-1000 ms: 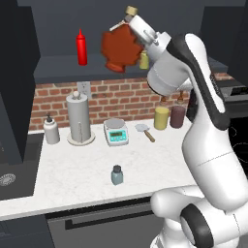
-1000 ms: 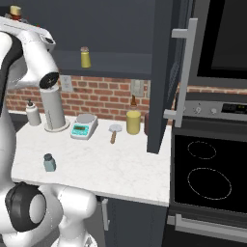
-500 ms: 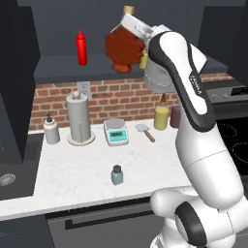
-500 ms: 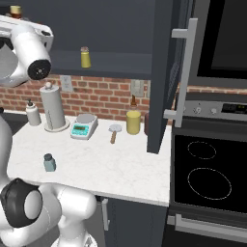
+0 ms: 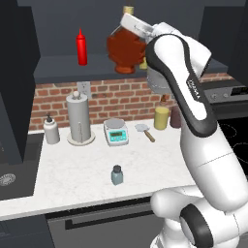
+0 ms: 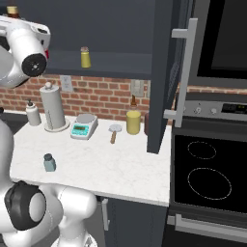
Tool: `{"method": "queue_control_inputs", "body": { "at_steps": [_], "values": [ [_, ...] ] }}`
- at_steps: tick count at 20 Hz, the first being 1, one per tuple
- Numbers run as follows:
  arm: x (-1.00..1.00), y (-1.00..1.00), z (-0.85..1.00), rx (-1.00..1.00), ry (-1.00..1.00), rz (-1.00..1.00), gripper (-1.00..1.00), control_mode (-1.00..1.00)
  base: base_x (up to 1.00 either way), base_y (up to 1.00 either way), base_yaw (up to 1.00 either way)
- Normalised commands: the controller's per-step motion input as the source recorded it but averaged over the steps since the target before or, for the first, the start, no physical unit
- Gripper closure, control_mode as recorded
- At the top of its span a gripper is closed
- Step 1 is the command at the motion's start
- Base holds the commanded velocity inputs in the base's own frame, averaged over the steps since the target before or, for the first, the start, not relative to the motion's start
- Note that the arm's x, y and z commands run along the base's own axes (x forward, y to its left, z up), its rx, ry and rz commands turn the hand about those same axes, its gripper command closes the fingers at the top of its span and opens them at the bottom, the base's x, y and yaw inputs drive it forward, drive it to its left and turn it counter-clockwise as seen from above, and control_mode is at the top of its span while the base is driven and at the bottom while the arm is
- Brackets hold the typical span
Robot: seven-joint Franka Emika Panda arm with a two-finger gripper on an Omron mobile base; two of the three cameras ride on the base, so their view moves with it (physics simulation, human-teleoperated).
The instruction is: Put the shaker and condiment bottle from the counter next to their counterparts in the cabinet.
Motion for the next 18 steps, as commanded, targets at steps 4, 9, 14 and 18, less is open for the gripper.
{"method": "queue_control_inputs", "body": {
  "at_steps": [4,9,14,18],
  "values": [
    [0.02,0.0,-0.69,-0.15,0.0,0.0,1.0,-1.0,0.0,0.0,0.0],
    [0.07,-0.02,-0.15,-0.06,0.0,0.0,1.0,-1.0,0.0,0.0,0.0],
    [0.25,-0.23,0.03,0.15,0.0,-0.11,1.0,-1.0,0.0,0.0,0.0],
    [0.36,-0.3,0.0,0.15,0.0,-0.19,1.0,-1.0,0.0,0.0,0.0]
  ]
}}
